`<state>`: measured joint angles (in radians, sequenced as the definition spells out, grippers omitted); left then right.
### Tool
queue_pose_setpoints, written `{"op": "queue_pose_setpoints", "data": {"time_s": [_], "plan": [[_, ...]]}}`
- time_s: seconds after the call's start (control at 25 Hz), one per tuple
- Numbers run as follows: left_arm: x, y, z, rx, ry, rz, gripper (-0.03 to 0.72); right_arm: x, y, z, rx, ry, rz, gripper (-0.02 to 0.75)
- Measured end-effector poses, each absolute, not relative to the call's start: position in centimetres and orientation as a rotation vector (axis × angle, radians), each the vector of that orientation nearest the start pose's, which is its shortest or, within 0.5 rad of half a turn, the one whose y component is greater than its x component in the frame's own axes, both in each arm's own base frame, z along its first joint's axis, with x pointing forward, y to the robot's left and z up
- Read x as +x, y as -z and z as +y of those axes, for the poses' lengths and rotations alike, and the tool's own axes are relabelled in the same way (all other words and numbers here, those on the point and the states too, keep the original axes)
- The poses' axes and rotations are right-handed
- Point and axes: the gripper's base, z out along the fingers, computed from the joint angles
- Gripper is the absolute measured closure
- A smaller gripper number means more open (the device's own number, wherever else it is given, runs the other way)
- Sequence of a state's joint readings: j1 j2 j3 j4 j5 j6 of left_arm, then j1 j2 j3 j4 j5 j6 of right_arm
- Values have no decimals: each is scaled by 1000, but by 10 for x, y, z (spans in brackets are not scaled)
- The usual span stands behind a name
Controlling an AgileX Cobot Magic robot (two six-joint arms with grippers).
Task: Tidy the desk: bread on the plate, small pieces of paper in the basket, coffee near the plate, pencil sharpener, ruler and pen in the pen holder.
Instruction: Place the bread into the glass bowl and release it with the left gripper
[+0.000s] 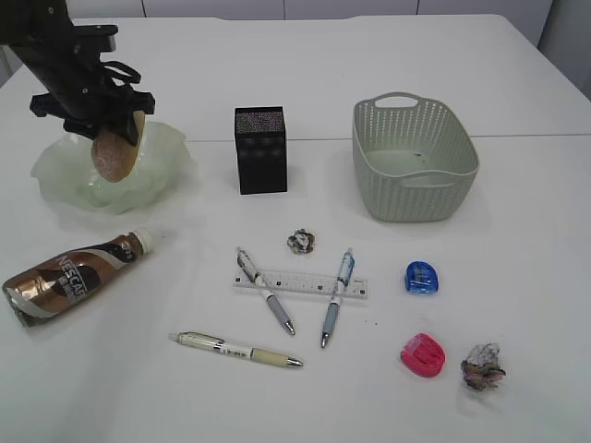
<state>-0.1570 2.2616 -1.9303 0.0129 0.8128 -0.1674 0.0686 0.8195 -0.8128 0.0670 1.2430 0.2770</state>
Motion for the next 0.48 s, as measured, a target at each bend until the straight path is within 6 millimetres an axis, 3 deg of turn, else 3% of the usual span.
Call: {"op": "queue_pose_setpoints", "data": {"time_s": [0.16,0.48], "plan": [[500,-185,-76,-2,79,2647,388,119,-314,14,297,-189,2729,305],[501,-182,-74,10,57,2640,361,119,-314,14,296,-189,2729,305]]}}
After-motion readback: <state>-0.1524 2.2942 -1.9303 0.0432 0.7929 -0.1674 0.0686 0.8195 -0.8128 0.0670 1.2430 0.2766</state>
